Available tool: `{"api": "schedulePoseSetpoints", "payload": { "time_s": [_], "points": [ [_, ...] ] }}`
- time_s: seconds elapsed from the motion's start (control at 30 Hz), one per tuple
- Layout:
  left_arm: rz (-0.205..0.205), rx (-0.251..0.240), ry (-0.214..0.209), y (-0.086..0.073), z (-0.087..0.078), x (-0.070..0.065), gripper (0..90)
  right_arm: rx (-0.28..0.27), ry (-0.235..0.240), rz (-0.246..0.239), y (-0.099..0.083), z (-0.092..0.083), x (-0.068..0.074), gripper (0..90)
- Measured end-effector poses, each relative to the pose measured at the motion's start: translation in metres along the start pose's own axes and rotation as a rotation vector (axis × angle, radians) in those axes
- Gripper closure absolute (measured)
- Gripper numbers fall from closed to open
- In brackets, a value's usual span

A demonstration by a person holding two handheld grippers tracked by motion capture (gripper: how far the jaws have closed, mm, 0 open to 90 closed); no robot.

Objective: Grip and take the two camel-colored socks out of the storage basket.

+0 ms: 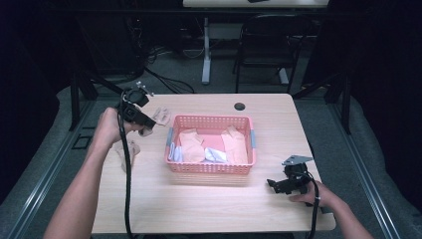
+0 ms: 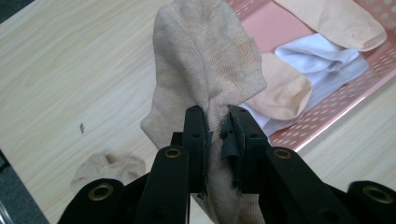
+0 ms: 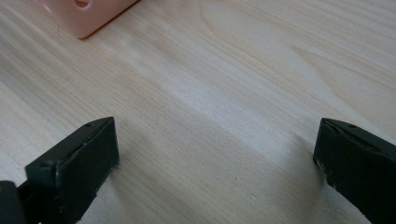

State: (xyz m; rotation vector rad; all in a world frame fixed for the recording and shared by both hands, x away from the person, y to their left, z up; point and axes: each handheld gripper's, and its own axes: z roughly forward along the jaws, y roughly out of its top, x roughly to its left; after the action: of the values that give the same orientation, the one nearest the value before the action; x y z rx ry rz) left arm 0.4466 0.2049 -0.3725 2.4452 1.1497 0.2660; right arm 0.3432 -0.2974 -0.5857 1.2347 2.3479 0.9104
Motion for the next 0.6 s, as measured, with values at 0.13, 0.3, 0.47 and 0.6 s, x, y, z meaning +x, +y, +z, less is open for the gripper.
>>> {"api": "schedulePoseSetpoints", "payload": {
  "time_s": [0.13,0.3,0.47,0.6],
  "points": [
    [-0.026,-0.003,0.016,-0.010,-0.003,0.010,77.5,0.000,0.000,0.000,0.000,0.000,0.000,0.0],
    [-0.060,0.005,0.032,-0.026,-0.003,0.022,77.6,-0.001,0.000,0.000,0.000,0.000,0.000,0.0],
    [-0.114,-0.016,0.052,-0.044,-0.001,0.037,78.0,-0.001,0.000,-0.001,0.000,0.000,0.000,0.0],
    [-0.149,-0.016,0.063,-0.056,0.003,0.046,78.0,0.006,0.001,-0.005,0.001,0.000,0.000,0.0]
  ]
}}
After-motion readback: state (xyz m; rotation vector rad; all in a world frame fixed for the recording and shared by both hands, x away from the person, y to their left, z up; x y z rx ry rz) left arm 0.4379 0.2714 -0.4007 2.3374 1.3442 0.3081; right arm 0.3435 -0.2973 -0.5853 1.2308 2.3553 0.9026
